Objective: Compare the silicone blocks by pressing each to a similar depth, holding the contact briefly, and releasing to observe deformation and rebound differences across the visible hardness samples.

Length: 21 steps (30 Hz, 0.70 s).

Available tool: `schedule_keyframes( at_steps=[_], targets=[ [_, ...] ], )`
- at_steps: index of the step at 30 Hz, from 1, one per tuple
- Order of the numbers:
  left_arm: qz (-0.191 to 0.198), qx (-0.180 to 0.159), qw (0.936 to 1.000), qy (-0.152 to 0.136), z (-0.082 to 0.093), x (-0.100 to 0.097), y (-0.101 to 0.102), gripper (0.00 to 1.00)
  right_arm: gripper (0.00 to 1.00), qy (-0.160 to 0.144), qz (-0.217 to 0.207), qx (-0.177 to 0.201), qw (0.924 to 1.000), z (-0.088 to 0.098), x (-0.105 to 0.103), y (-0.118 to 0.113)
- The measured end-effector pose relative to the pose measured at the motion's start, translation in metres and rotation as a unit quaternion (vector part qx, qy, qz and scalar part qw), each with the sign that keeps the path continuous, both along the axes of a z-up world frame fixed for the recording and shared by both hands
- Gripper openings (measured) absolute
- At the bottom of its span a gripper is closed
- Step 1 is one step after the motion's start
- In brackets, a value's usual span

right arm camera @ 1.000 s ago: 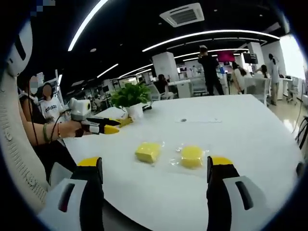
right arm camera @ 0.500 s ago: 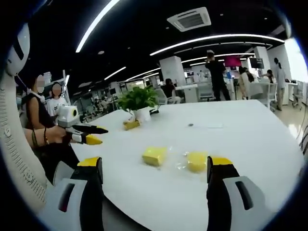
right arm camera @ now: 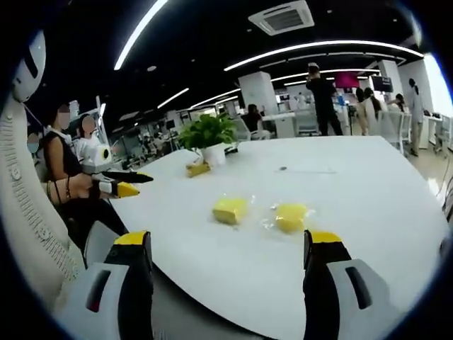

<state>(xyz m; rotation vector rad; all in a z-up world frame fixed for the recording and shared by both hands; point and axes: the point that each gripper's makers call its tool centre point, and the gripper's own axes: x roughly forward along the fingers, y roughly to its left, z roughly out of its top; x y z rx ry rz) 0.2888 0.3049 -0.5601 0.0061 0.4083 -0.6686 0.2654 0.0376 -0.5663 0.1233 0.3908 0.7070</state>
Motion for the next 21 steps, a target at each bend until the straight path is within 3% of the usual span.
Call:
schedule_keyframes(
  at_steps=[9, 21],
  targets=[
    [-0.001, 0.005, 0.9999, 0.014, -0.007, -0.008, 0.001, 0.64, 0.82, 0.006, -0.007, -0.017, 0.9998, -0.002, -0.002, -0.016],
    [-0.007, 0.017, 0.9996, 0.022, -0.01, -0.014, 0.005, 0.65, 0.82, 0.016, -0.004, -0.025, 0.9995, -0.008, -0.007, -0.016]
  ],
)
